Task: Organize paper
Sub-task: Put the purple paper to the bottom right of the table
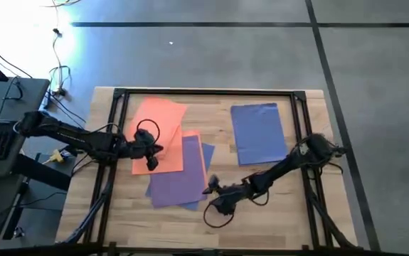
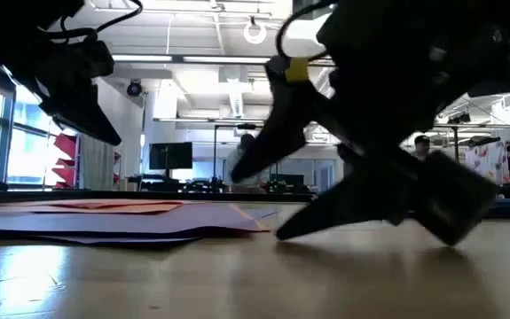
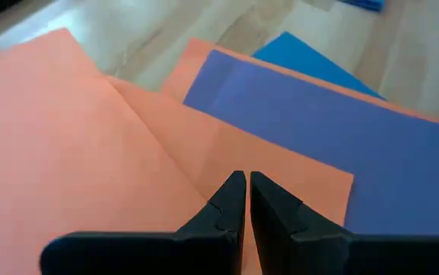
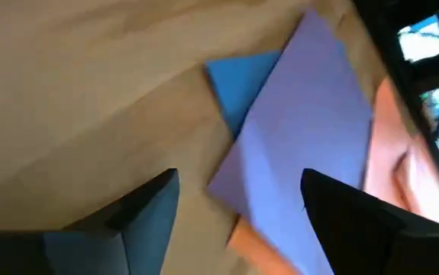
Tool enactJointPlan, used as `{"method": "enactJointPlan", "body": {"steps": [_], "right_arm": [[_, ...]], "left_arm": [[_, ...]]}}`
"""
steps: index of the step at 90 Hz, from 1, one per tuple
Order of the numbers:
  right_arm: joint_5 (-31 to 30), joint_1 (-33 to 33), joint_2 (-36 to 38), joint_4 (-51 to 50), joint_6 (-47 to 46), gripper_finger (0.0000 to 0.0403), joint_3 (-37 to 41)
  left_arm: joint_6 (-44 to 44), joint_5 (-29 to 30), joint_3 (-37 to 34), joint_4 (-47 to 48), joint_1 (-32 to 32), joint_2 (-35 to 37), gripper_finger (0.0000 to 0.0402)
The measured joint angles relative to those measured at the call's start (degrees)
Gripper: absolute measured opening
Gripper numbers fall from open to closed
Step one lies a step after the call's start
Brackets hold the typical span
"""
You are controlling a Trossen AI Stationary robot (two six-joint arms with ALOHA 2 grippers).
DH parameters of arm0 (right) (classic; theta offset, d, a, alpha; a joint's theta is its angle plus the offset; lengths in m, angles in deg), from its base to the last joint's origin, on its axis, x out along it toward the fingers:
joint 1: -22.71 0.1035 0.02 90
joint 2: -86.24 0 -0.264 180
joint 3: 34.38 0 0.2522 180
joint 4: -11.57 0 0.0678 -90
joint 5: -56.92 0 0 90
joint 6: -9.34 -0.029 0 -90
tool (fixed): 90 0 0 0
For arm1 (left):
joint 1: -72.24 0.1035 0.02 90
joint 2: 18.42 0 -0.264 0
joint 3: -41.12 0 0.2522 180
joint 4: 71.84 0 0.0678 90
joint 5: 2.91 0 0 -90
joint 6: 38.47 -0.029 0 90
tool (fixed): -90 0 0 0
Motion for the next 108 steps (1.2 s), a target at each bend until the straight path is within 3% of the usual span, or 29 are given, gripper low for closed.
{"method": "enactJointPlan", "body": {"steps": [34, 57, 108], "right_arm": [[-14.1, 0.08, -2.47, -1.45, -1.57, 0.0258, -3.68], [-11.16, 3.76, -2.25, -8.45, 8.54, 0.0258, -3.81], [-1.9, -0.45, -2.45, -14.47, 6.56, 0.0258, -7.57]], "left_arm": [[2.07, 2.48, 0.0, -3.14, -2.38, -0.62, 0.0], [2.05, 3.34, 0.0, -4.33, -2.45, -0.96, 0.0], [1.92, 3.3, 0.0, -5.37, -2.43, -0.96, 0.0]]}}
